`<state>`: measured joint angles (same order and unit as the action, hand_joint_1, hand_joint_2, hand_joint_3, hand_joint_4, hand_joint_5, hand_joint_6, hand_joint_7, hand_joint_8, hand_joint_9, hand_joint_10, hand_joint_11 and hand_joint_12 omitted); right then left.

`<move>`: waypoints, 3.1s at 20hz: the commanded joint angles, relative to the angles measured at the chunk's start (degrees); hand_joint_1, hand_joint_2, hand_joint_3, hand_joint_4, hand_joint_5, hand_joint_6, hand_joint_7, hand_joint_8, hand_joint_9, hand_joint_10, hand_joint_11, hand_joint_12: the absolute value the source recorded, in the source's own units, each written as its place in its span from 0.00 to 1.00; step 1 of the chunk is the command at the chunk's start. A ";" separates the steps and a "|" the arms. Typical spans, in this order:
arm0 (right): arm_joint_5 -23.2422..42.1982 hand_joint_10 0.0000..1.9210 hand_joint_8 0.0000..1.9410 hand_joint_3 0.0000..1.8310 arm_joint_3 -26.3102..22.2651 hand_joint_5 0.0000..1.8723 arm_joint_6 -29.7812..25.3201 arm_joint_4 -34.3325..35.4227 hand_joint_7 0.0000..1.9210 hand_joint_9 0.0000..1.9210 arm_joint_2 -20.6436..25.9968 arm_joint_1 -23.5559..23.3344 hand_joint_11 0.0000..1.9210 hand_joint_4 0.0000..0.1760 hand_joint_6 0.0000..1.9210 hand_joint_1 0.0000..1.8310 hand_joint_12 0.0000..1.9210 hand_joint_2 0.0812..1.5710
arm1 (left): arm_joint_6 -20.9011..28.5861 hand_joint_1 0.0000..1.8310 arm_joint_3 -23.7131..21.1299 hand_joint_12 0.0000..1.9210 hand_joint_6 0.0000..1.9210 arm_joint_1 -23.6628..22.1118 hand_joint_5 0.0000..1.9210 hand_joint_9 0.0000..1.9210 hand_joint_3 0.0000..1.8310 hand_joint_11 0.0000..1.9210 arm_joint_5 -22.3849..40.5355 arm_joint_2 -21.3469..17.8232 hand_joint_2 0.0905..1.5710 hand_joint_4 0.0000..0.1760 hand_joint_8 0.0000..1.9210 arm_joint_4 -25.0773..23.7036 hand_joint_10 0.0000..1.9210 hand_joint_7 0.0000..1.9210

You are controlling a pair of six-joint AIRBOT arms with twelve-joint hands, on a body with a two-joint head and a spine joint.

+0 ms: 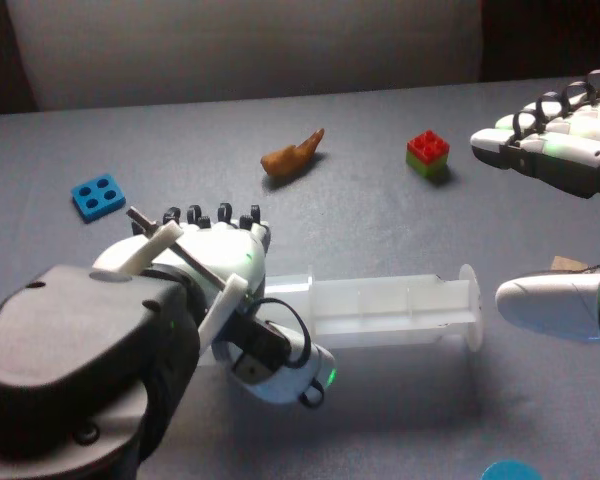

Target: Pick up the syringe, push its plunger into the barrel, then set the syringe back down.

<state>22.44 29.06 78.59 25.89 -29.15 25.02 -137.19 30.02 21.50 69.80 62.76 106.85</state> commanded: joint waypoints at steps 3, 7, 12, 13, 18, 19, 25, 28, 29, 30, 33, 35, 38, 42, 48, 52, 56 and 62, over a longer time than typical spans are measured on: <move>6.15 0.00 0.00 0.00 -0.30 0.09 0.04 -0.69 0.08 0.07 0.15 -0.37 0.00 0.00 0.00 0.03 0.23 0.67 | 0.14 0.34 0.66 0.00 0.00 -0.18 0.00 0.00 0.00 0.00 0.86 0.14 0.65 0.00 0.00 -4.72 0.00 0.00; 6.24 0.00 0.00 0.00 -0.31 0.08 0.04 -0.69 0.07 0.06 0.15 -0.37 0.00 0.00 0.00 0.04 0.21 0.67 | 0.13 0.30 1.35 0.00 0.00 0.52 0.00 0.00 0.01 0.00 -0.35 0.31 0.68 0.00 0.00 -4.71 0.00 0.00; 6.31 0.00 0.00 0.00 -0.35 0.08 0.03 -0.69 0.08 0.06 0.15 -0.39 0.00 0.00 0.00 0.03 0.21 0.67 | 0.13 0.30 1.74 0.00 0.00 1.59 0.00 0.00 0.00 0.00 -0.96 0.45 0.67 0.00 0.00 -4.71 0.00 0.00; 6.31 0.00 0.00 0.00 -0.36 0.08 0.03 -0.69 0.08 0.06 0.15 -0.40 0.00 0.00 0.00 0.03 0.22 0.67 | 0.13 0.31 1.86 0.00 0.00 1.84 0.00 0.00 0.00 0.00 -1.25 0.45 0.67 0.00 0.00 -4.71 0.00 0.00; 6.31 0.00 0.00 0.00 -0.38 0.10 0.01 -0.69 0.09 0.07 0.16 -0.40 0.00 0.00 0.00 0.04 0.26 0.66 | 0.13 0.30 2.43 0.00 0.00 3.52 0.00 0.00 0.00 0.00 -2.32 0.56 0.67 0.00 0.00 -4.74 0.00 0.00; 6.31 0.00 0.00 0.00 -0.39 0.10 -0.01 -0.69 0.09 0.07 0.16 -0.40 0.00 0.00 0.00 0.04 0.25 0.66 | 0.13 0.29 2.56 0.00 0.00 3.82 0.00 0.00 0.00 0.00 -2.35 0.60 0.67 0.00 0.00 -4.75 0.00 0.00; 6.37 0.00 0.00 0.00 -0.39 0.10 -0.42 -0.61 0.09 0.07 0.18 -0.42 0.00 0.00 0.00 0.06 0.27 0.65 | 0.13 0.30 4.90 0.00 0.00 5.52 0.00 0.00 0.00 0.00 -5.06 1.67 0.67 0.00 0.00 -7.16 0.00 0.00; 6.40 0.00 0.00 0.00 -0.38 0.10 -0.45 0.43 0.09 0.08 0.22 -0.42 0.00 0.00 0.00 0.06 0.30 0.65 | 0.13 0.33 6.25 0.00 0.00 6.19 0.00 0.00 0.00 0.00 -6.39 2.43 0.66 0.00 0.00 -8.14 0.00 0.00; 6.40 0.00 0.00 0.00 -0.38 0.10 -0.45 0.46 0.09 0.08 0.22 -0.42 0.00 0.00 0.00 0.06 0.31 0.65 | 0.13 0.33 6.61 0.00 0.00 6.48 0.00 0.00 0.00 0.00 -6.55 2.65 0.65 0.00 0.00 -8.17 0.00 0.00; 6.40 0.00 0.00 0.00 -0.38 0.10 -0.45 0.46 0.10 0.08 0.22 -0.44 0.00 0.00 0.00 0.05 0.31 0.66 | 0.13 0.32 6.83 0.00 0.00 6.62 0.00 0.00 0.00 0.00 -6.66 2.77 0.65 0.00 0.00 -8.22 0.00 0.00; 6.40 0.00 0.00 0.00 -0.38 0.10 -0.45 0.46 0.10 0.08 0.22 -0.46 0.00 0.00 0.00 0.05 0.28 0.66 | 0.13 0.31 8.04 0.00 0.00 7.43 0.00 0.00 0.00 0.00 -7.81 3.20 0.66 0.00 0.00 -9.22 0.00 0.00; 6.40 0.00 0.00 0.00 -0.38 0.08 -0.48 0.46 0.07 0.06 0.22 -0.47 0.00 0.00 0.00 0.04 0.24 0.67 | 0.13 0.34 8.98 0.00 0.00 7.73 0.00 0.00 0.00 0.00 -8.44 3.33 0.67 0.00 0.00 -9.23 0.00 0.00; 6.41 0.00 0.00 0.00 -0.38 0.08 -0.52 0.46 0.08 0.07 0.22 -0.49 0.00 0.00 0.00 0.04 0.26 0.66 | 0.13 0.31 10.75 0.00 0.00 8.23 0.00 0.00 0.00 0.00 -9.60 3.43 0.66 0.00 0.00 -9.70 0.00 0.00; 6.41 0.00 0.00 0.00 -0.39 0.09 -0.62 0.46 0.08 0.07 0.22 -0.50 0.00 0.00 0.00 0.07 0.29 0.66 | 0.13 0.34 12.92 0.00 0.00 9.06 0.00 0.00 0.00 0.00 -11.45 3.67 0.65 0.00 0.00 -10.29 0.00 0.00; 6.41 0.00 0.00 0.00 -0.39 0.09 -0.65 0.46 0.09 0.08 0.23 -0.51 0.00 0.00 0.00 0.05 0.30 0.67 | 0.17 0.31 15.32 0.00 0.00 10.64 0.00 0.00 0.00 0.00 -13.32 4.92 0.66 0.00 0.00 -11.27 0.00 0.00; 6.41 0.00 0.00 0.00 -0.39 0.09 -0.66 0.46 0.08 0.08 0.22 -0.53 0.00 0.00 0.00 0.06 0.31 0.66 | 0.19 0.34 16.61 0.00 0.00 11.45 0.00 0.00 0.00 0.00 -14.38 6.02 0.66 0.00 0.00 -11.86 0.00 0.00; 6.41 0.00 0.00 0.00 -0.39 0.10 -0.67 0.46 0.08 0.07 0.22 -0.54 0.00 0.00 0.00 0.05 0.29 0.67 | 1.51 0.33 17.35 0.00 0.00 12.62 0.00 0.00 0.00 0.00 -14.87 6.42 0.66 0.00 0.00 -12.78 0.00 0.00; 6.41 0.00 0.00 0.00 -0.39 0.08 -0.67 0.46 0.08 0.06 0.22 -0.54 0.00 0.00 0.00 0.07 0.25 0.67 | 3.69 0.32 18.42 0.00 0.00 14.13 0.00 0.00 0.00 0.00 -15.68 6.53 0.66 0.00 0.00 -14.13 0.00 0.00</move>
<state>22.52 28.77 78.24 27.20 -29.19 25.02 -133.43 48.16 35.66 52.47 69.08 95.98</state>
